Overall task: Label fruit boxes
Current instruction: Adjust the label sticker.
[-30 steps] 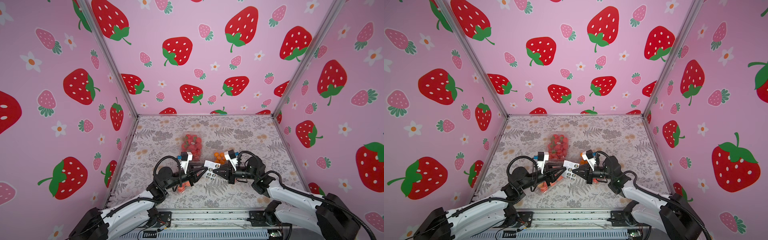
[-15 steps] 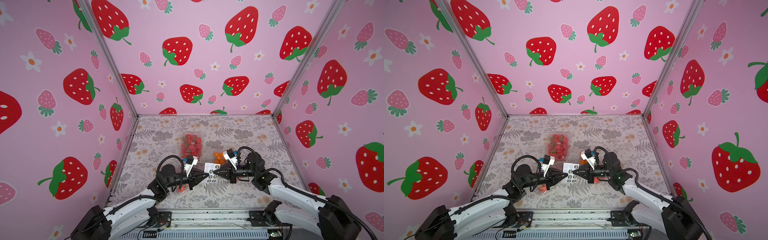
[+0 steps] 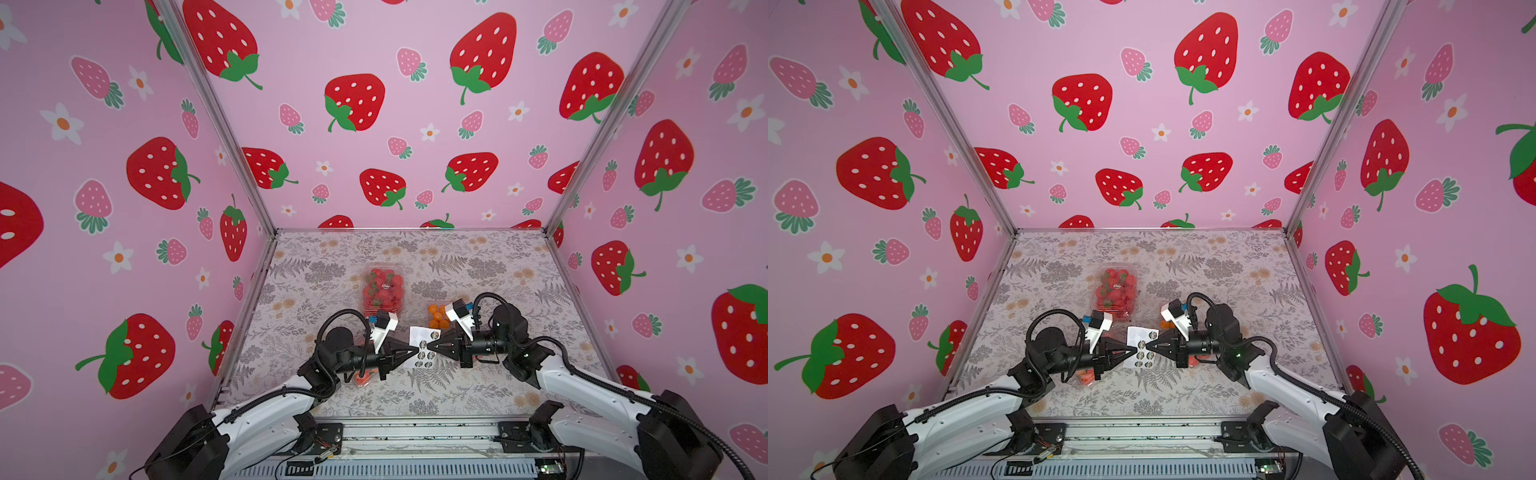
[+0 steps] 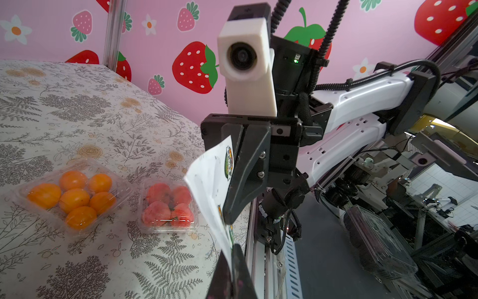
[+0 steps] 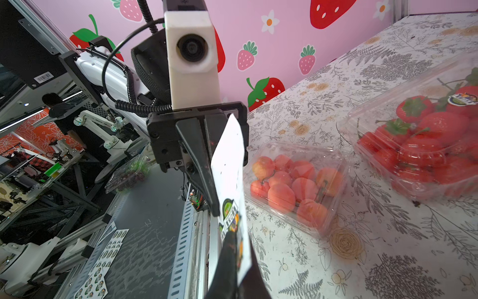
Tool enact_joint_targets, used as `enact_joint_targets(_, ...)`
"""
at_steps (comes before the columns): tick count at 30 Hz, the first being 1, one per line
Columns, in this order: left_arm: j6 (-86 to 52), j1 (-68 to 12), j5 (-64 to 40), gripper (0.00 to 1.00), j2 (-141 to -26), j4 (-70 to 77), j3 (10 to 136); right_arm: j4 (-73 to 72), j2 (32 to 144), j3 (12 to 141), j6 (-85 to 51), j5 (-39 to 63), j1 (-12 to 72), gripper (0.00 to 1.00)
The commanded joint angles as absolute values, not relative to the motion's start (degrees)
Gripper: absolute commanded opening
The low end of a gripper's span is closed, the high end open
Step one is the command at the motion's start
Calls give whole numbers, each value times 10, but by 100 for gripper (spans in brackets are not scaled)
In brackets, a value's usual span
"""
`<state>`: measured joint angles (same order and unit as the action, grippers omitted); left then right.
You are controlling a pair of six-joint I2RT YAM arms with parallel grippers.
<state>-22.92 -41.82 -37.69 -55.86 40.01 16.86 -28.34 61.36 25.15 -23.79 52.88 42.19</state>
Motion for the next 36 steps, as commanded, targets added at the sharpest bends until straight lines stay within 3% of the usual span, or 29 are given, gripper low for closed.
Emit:
enact_joint_targets(1,-225,-414,-379,11,-564,439,190,-273,613,267,-220,528,419,0)
enact_joint_targets(5,-232,-411,-376,10,-565,448,189,-272,611,266,-220,529,420,0)
enact_joint_targets(11,-237,-410,-386,0,-571,453,192,-272,610,265,-220,526,419,0)
enact_joint_targets(29,-260,-412,-423,0,-652,515,215,-317,648,272,-243,540,430,1)
enact_joint_targets(36,-252,-413,-400,0,-647,499,197,-320,610,257,-245,534,430,0)
